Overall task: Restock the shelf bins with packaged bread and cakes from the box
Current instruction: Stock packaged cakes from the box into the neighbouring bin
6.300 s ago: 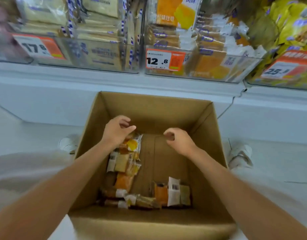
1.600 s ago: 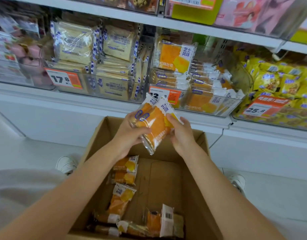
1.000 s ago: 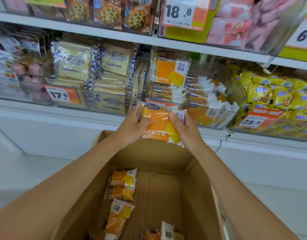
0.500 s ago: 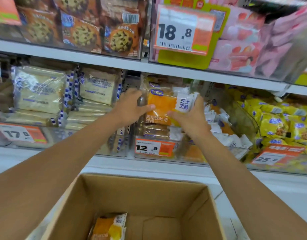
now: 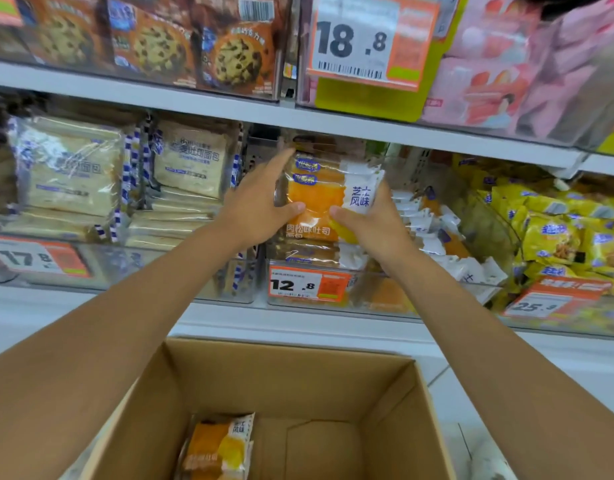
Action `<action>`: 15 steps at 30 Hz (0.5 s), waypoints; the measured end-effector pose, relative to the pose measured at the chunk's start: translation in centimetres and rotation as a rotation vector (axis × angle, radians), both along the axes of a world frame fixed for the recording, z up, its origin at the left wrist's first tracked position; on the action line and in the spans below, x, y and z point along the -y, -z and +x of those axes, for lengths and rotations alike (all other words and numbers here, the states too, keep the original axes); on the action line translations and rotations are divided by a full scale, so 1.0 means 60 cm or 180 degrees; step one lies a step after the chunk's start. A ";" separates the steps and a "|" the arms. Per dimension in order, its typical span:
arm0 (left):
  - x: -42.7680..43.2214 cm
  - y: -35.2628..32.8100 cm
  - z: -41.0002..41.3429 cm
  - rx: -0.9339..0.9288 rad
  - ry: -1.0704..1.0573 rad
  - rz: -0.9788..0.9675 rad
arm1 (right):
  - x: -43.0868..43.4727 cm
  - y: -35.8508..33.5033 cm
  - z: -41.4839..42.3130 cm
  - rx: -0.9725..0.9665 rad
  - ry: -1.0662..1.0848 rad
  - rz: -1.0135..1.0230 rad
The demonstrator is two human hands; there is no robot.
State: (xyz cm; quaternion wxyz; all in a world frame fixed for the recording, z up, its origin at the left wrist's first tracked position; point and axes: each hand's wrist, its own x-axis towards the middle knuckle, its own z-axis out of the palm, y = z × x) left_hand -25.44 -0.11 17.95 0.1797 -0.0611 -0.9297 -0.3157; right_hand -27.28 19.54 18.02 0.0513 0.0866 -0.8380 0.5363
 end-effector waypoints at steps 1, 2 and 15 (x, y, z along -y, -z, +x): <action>-0.002 -0.002 0.002 -0.0011 -0.0015 0.0000 | -0.002 -0.001 0.003 0.0052 0.0089 0.0023; -0.006 -0.004 0.010 -0.0093 -0.0042 0.0015 | -0.006 -0.001 0.010 0.0076 0.0248 0.0061; -0.009 0.201 0.273 0.0630 -0.0918 0.1468 | -0.022 0.201 0.253 -0.0706 -0.0129 0.0938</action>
